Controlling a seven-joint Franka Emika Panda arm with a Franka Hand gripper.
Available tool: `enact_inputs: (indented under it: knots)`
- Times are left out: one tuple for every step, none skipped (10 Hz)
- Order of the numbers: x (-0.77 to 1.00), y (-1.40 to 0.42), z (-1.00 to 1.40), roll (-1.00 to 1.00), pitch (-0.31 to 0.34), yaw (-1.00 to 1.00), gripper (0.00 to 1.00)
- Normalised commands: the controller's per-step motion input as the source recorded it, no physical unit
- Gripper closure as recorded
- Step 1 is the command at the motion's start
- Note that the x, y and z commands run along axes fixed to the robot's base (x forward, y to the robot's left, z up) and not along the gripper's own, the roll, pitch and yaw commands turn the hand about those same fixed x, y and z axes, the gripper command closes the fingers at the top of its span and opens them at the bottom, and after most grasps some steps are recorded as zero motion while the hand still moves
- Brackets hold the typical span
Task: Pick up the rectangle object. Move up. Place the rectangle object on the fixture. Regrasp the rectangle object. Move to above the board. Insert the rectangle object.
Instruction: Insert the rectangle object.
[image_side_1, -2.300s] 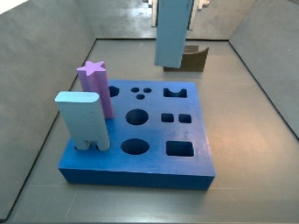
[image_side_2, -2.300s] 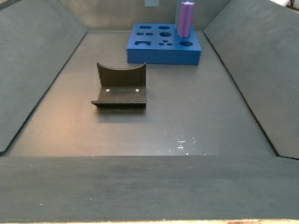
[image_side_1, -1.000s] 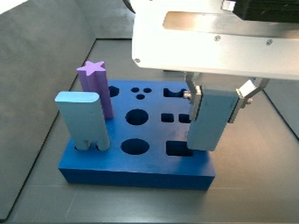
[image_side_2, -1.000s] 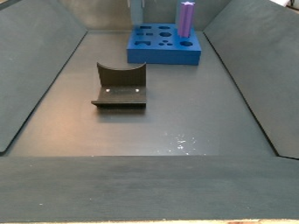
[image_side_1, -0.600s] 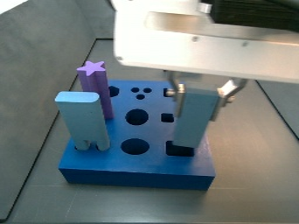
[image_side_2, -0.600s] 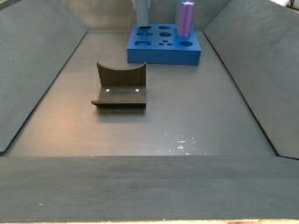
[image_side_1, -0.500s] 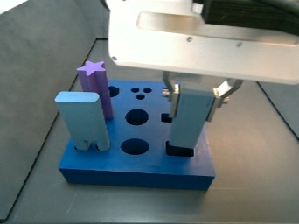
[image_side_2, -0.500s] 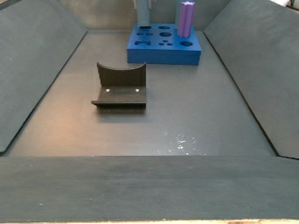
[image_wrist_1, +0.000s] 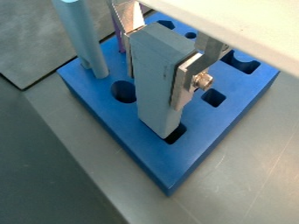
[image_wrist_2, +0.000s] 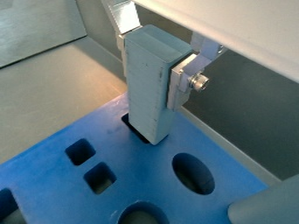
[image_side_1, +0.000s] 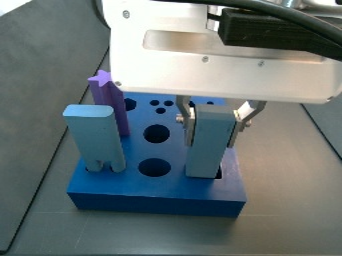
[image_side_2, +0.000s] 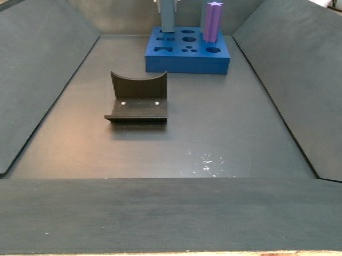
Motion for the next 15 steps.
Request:
enact_inputs:
  knots:
    - [0.24,-0.27,0.0,0.14,0.094,-0.04,1.0]
    - [0.01,0.0,0.0,0.03,0.0,0.0,1.0]
    - [0.33,0.01,0.0,-0.21,0.051,-0.05,1.0]
    - [0.22,0.24,0.0,-0.45,0.009,-0.04,1.0]
    - [0.0,0.08,0.02,-0.19,-0.009,0.0,1.0]
    - [0.0,0.02,0.0,-0.11,-0.009,0.0,1.0]
    - [0.0,0.0,0.0,-0.02,0.0,0.0,1.0]
    - [-0.02,0.0,0.0,0.0,-0.006,0.0,1.0]
    - [-0.19,0.12,-0.05,-0.1,-0.126,0.0,1.0]
    - [0.0,0.0,-0.07,0.0,-0.011,0.0,1.0]
    - [-0.04,-0.27,-0.26,0.03,-0.18,0.0,1.0]
    - [0.0,-0.38,-0.23,0.1,-0.094,0.0,1.0]
    - [0.0,-0.05,0.0,0.0,0.0,0.0,1.0]
    - [0.0,0.04,0.0,-0.05,0.0,0.0,1.0]
    - [0.09,0.09,-0.02,-0.28,0.0,0.0,1.0]
